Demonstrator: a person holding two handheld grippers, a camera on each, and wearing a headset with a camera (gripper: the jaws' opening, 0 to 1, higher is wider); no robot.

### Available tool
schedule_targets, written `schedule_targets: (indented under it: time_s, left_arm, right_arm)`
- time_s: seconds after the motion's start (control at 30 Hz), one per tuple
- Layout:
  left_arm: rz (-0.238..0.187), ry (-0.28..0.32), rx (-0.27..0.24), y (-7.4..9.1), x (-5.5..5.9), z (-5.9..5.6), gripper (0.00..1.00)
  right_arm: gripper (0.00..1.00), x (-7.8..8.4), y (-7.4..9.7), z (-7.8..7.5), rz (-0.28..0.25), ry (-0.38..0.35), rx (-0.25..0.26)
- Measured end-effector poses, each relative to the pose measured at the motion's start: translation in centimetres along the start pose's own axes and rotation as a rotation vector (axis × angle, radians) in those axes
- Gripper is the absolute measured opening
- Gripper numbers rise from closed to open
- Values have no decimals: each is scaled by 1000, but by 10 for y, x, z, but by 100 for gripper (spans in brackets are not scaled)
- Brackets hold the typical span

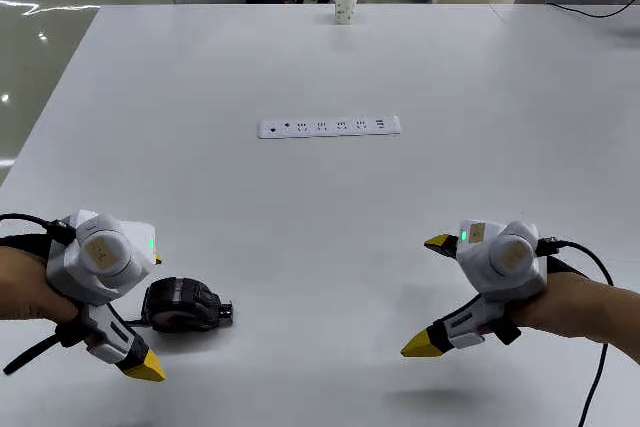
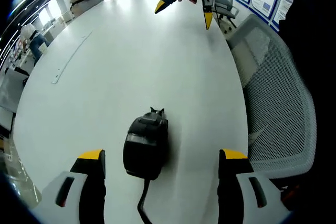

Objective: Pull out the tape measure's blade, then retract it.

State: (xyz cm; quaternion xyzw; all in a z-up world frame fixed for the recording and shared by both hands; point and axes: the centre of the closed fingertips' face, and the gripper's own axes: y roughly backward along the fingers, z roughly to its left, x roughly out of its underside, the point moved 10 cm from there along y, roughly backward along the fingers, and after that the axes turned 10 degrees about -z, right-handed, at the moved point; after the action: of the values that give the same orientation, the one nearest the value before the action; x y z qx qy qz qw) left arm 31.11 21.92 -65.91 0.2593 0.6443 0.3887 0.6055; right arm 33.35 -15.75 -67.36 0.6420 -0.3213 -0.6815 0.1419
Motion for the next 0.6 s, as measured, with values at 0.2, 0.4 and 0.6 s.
schedule_targets:
  time_s: [0.2,0.4,0.6]
  left_arm:
    - [19,-11,19,-9,0,5,84]
    - [23,-3,22,-16,0,9,81]
    - [29,-1,19,-20,-1,14,64]
  right_arm:
    - [99,-6,-10,4,-8,5,-22]
    - [99,-14,-21,8,-15,14,-47]
    - [99,-23,-31,11,-32,18,-64]
